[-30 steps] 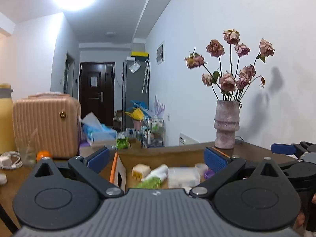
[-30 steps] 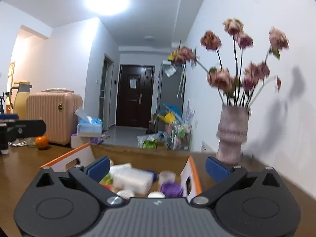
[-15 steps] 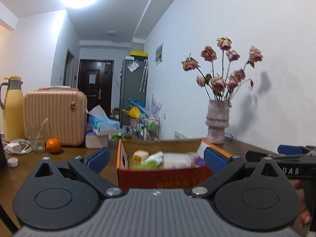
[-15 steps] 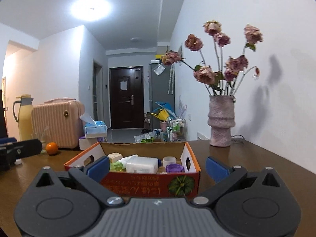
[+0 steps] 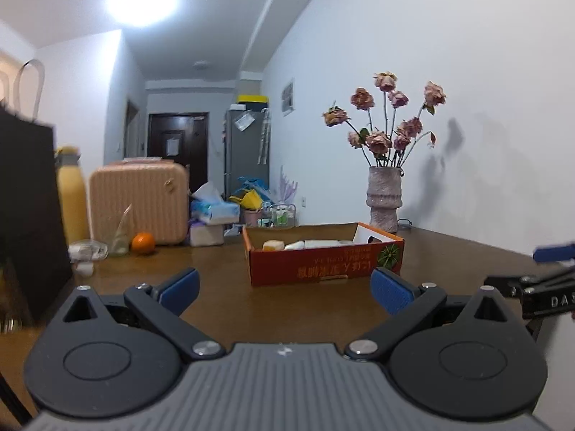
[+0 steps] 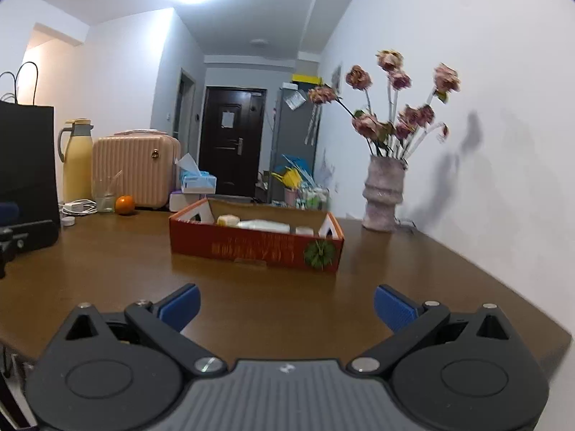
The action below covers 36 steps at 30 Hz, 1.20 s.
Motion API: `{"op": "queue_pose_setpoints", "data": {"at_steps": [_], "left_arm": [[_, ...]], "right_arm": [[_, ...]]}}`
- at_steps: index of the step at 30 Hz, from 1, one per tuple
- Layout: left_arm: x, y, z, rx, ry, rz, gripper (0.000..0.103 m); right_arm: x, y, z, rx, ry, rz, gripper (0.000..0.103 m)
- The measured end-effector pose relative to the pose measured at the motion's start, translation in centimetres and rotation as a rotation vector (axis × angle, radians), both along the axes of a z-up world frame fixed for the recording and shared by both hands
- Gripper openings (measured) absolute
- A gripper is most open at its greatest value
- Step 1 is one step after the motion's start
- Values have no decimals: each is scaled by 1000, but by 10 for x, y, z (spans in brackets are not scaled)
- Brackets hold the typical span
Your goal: Organize rigid objects
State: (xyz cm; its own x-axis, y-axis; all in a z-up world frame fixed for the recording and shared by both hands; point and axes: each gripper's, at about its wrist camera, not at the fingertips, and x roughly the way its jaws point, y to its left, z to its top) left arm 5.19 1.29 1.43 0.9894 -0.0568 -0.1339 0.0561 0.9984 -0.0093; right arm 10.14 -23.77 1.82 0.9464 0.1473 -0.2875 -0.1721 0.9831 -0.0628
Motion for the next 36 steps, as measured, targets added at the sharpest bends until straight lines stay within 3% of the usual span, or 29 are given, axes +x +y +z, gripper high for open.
{"op": "queue_pose_setpoints", "data": {"at_steps": [3,7,11,19,36], "left_arm": [[-15,-4,-8,6,8,-15,103],[-19,-6,-14,7,29,-56,103],[-19,0,-19,-8,57,-49,103],[-23,0,-17,6,30,-48,103],[-24,-2,-14,16,10,-33,103]], "right_arm": [[-32,6,-9,31,13,-5,103],[-58,22,-15,3,-44,15,103],[-57,32,-12,27,-63,22,103],[-55,29,-6,83,-71,3,103],[-58,29,-6,74,-78,-4,103]]}}
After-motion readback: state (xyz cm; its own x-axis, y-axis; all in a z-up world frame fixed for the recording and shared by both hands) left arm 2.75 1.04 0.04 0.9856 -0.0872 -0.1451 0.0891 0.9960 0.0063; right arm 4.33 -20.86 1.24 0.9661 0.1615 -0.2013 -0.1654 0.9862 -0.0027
